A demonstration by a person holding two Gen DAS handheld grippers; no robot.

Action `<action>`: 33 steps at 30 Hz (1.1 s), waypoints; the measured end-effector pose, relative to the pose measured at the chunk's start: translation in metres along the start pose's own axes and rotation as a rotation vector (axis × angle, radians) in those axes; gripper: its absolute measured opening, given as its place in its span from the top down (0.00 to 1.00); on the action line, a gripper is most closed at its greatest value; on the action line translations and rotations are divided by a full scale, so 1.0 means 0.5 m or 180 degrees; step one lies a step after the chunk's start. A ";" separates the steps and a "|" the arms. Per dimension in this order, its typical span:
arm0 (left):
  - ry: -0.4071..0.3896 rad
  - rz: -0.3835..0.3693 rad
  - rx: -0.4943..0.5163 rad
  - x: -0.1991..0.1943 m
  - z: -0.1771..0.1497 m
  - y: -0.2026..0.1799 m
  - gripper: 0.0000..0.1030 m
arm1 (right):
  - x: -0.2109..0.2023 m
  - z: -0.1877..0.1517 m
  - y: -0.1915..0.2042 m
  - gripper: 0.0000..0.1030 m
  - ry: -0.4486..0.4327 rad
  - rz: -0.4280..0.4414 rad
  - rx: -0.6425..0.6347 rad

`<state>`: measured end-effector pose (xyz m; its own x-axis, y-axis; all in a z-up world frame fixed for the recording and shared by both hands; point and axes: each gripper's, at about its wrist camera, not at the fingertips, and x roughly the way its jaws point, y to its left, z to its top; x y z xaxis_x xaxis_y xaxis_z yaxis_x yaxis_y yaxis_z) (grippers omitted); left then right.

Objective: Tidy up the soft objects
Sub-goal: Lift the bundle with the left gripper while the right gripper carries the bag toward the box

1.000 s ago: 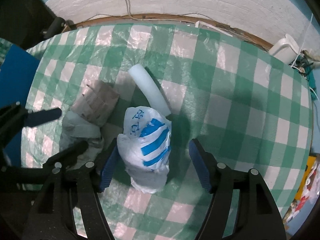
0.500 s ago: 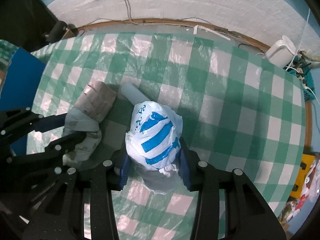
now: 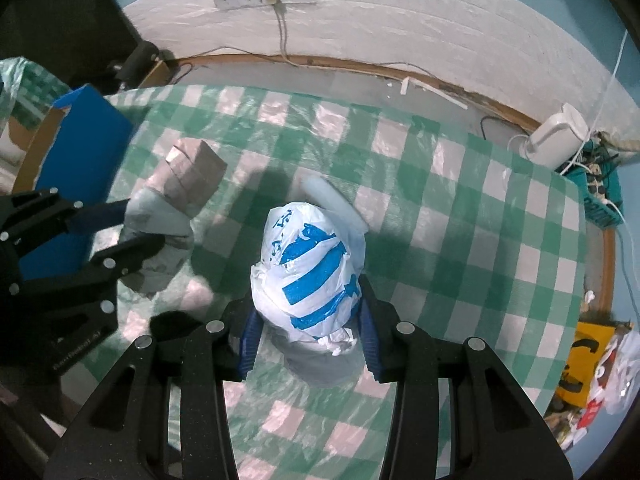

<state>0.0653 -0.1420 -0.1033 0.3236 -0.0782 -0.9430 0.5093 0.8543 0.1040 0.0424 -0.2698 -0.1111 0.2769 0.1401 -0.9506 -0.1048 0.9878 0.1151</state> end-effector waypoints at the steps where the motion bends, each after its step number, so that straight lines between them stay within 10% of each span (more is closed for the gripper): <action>1: -0.0032 0.0029 -0.0001 -0.012 -0.007 0.006 0.71 | -0.006 -0.001 0.005 0.59 -0.0013 0.0005 -0.0015; 33: -0.0394 0.0448 -0.0395 -0.167 -0.138 0.199 0.71 | -0.097 0.041 0.265 0.59 -0.0237 0.0326 -0.0793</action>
<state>0.0340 -0.0149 -0.0361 0.4839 -0.0097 -0.8751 0.3526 0.9173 0.1848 0.0345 -0.1441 -0.0441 0.3212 0.2522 -0.9128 -0.3650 0.9224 0.1264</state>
